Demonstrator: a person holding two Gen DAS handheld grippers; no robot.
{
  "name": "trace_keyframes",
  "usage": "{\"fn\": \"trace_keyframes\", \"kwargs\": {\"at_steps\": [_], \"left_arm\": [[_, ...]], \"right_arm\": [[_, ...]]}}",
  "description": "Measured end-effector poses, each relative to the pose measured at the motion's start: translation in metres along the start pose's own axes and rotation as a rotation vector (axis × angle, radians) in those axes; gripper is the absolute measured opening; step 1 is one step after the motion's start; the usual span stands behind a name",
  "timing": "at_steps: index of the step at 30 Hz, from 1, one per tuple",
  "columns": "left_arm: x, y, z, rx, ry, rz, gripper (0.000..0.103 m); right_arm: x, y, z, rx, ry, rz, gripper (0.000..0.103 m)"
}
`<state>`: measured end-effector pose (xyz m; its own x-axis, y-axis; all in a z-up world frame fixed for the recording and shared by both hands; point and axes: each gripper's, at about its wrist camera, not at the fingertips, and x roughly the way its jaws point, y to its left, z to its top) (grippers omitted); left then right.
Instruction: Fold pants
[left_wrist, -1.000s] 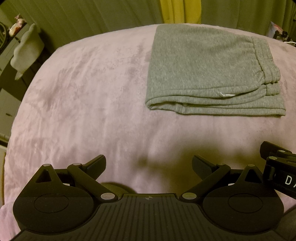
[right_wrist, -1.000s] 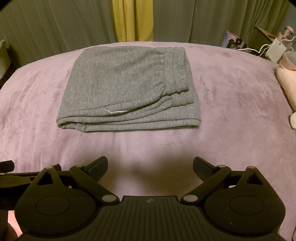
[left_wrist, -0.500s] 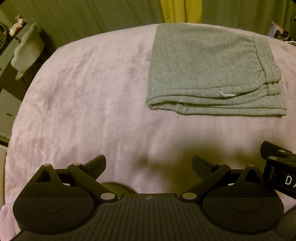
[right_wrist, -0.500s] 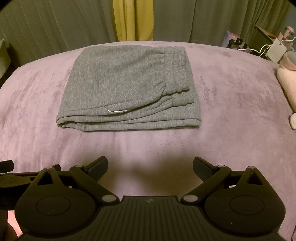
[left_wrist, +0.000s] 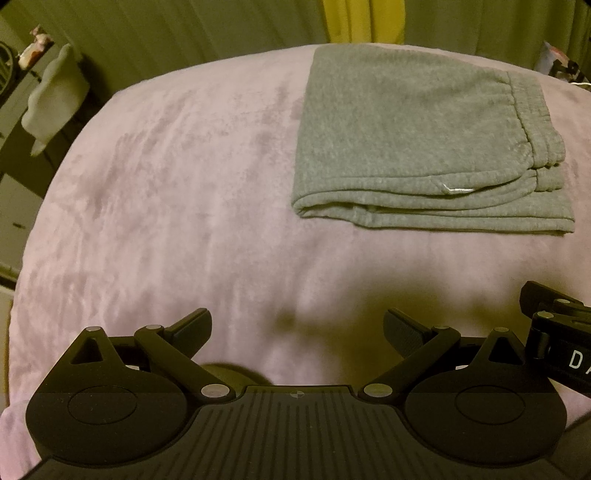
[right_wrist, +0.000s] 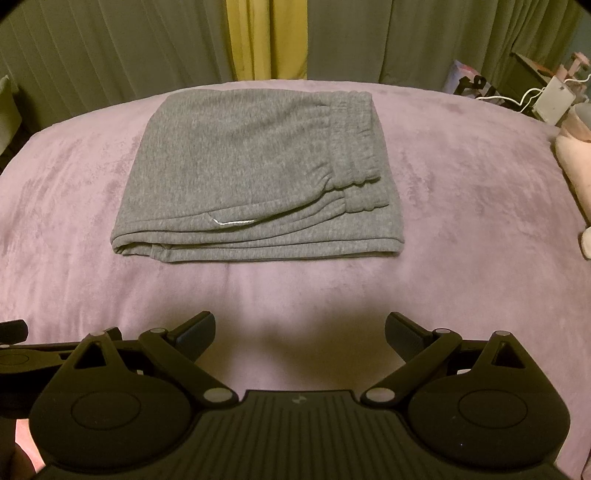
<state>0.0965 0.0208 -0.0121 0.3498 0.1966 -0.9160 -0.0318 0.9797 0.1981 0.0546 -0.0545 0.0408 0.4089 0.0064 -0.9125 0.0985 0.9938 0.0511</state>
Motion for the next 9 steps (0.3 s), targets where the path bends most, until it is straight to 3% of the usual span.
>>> {"fn": "trace_keyframes", "kwargs": {"at_steps": [9], "left_arm": [[-0.0044,-0.0025,-0.0011,0.016,-0.051,0.029,0.102]], "right_arm": [[0.0024,-0.0024,0.0006,0.000,-0.003,0.008,0.098]]}}
